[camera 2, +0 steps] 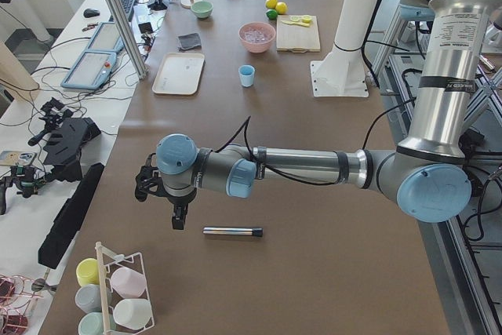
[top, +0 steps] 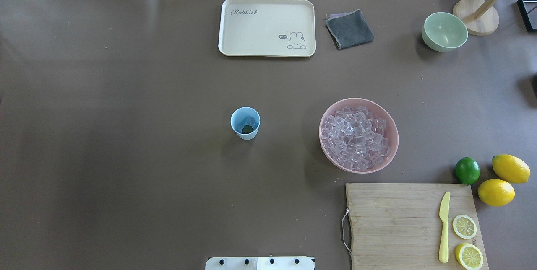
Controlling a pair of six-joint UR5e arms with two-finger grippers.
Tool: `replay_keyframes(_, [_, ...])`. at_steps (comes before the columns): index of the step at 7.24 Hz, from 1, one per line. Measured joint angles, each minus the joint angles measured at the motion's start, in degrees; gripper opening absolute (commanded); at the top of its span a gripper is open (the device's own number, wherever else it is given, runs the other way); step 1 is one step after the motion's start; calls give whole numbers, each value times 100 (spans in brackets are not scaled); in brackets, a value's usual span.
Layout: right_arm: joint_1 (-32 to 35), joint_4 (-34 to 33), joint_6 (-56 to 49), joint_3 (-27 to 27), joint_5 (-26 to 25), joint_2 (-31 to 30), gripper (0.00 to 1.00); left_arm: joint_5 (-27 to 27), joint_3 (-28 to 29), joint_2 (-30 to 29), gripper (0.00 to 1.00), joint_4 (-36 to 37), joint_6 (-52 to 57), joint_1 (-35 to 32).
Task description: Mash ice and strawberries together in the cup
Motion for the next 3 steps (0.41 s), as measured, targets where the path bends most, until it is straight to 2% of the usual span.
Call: replay_keyframes(3, [-107, 64, 191, -11, -12, 3, 100, 0, 0, -15, 99, 0, 0, 3])
